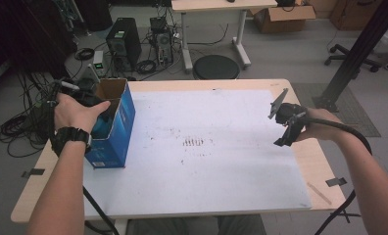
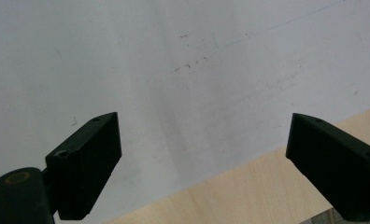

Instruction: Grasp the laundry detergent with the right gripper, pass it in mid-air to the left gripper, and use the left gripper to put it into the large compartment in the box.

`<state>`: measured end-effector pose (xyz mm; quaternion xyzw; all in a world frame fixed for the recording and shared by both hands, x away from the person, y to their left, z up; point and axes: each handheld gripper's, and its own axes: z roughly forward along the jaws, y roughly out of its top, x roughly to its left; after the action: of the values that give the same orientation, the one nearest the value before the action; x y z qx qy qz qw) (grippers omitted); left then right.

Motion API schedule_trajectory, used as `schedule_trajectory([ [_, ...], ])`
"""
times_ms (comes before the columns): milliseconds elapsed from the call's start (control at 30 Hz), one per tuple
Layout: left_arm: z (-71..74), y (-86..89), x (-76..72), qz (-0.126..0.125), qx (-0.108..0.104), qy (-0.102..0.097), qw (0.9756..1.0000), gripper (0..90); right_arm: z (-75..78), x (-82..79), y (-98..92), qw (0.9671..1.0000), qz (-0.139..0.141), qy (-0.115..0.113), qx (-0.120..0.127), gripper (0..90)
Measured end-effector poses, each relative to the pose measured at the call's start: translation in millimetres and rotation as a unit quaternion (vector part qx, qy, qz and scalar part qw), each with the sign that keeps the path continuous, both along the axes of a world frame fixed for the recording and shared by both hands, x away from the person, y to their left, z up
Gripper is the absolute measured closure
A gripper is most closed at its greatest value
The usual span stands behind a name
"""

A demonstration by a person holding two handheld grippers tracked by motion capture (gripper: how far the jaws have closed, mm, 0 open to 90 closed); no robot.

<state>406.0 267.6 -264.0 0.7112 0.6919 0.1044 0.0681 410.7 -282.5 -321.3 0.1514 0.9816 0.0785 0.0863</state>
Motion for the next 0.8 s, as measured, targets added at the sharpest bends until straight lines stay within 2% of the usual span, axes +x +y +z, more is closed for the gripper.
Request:
schedule_trajectory([
  [367,-8.5,-1.7,0.9,-0.003,0.003,0.006,1.0000,38.0,-2.7,0.0,0.7,1.0000,0.001,0.003,-0.001,10.2],
  [800,-9.8,-3.5,2.3,-0.002,0.005,0.007,1.0000,37.7,-5.7,-1.2,1.1,1.0000,0.002,0.006,-0.005,10.2],
])
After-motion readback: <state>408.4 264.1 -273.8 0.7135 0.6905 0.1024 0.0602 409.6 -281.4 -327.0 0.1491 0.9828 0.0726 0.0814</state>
